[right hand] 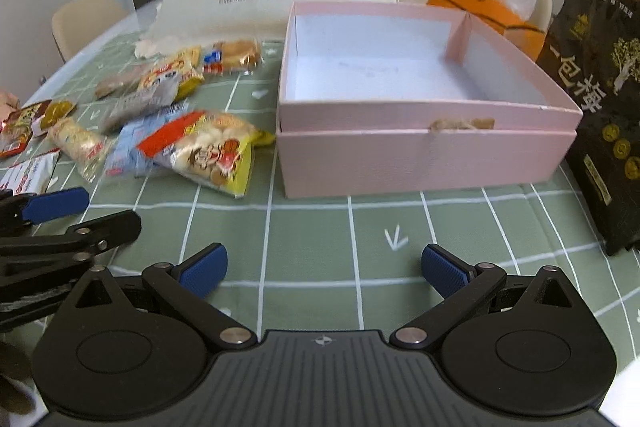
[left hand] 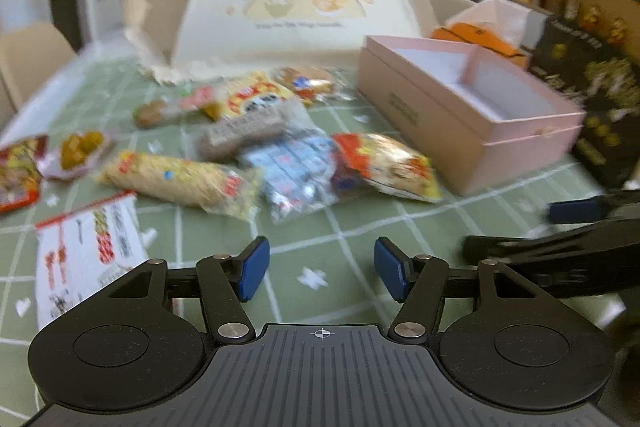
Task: Organize snacks
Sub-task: 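Grasp the red duck-snack bag with the left tool while the right tool moves over the snacks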
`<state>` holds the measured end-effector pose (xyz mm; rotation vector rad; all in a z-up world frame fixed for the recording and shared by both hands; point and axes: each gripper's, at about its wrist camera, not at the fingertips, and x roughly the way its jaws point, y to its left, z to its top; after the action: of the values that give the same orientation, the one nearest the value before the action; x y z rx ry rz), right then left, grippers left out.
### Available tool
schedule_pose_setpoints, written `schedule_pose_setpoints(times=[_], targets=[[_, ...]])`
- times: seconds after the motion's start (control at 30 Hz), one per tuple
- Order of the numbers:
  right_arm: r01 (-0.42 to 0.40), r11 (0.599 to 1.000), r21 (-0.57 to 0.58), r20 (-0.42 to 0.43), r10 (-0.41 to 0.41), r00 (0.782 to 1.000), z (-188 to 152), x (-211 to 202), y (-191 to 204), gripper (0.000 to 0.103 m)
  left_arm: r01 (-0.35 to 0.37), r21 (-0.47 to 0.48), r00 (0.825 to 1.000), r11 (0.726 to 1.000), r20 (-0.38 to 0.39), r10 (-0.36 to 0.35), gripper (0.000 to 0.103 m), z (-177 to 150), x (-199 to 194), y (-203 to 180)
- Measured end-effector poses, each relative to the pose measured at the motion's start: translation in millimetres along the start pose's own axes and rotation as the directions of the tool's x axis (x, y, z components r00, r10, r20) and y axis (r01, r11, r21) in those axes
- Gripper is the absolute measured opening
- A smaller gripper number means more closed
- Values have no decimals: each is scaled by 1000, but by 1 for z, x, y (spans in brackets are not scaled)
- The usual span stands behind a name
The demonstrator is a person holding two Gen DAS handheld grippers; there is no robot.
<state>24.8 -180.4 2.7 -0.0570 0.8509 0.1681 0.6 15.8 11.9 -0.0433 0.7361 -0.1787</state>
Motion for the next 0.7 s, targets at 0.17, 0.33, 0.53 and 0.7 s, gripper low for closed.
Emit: schedule_pose_setpoints(times=[0.17,0.33,0.53,0.7], targets=[[14,1000,6,-57,-14,998,5,-1,7,103,94,-17,994,995,50,-93,63,19,-45,7],[-72,995,-76,-82,65,995,20,-10,34,95,18,-88,995,996,98,-9,64,45,-75,60],[-160,962,-220,-8,162,987,40,-25,96,95,-172,-314,977,934,69,203,63,67,-67,183],[-207,927,-313,-35,207,978,73,-20,136,95,-264,-552,957,791,-46,287,63,61,-29,301]])
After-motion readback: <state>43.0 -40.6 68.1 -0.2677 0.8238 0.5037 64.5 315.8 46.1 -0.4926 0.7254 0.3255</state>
